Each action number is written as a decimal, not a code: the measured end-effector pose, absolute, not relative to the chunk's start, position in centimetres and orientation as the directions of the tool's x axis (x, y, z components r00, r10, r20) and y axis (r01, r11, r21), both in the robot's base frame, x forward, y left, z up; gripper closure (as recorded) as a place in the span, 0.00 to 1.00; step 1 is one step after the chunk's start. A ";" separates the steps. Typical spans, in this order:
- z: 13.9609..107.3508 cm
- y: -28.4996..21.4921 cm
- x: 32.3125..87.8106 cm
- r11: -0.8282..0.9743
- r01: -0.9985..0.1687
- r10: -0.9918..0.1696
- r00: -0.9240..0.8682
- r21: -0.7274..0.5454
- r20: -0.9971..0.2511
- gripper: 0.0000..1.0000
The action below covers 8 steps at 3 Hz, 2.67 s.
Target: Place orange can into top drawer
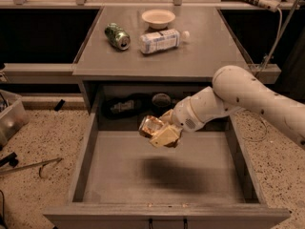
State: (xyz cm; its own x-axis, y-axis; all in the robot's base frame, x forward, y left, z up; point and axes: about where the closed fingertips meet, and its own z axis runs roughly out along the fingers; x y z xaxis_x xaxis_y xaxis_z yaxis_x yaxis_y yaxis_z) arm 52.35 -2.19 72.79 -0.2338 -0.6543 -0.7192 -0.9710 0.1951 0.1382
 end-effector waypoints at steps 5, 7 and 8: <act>61.4 -4.7 49.4 0.441 -0.887 -0.616 -0.409 0.136 -0.673 0.81; 61.4 -4.7 49.4 0.441 -0.887 -0.616 -0.409 0.136 -0.673 0.35; 61.4 -4.7 49.4 0.441 -0.887 -0.616 -0.409 0.136 -0.673 0.12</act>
Offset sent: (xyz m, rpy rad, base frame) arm -0.0313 -0.0354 -0.1506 -0.0781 -0.0074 -0.3874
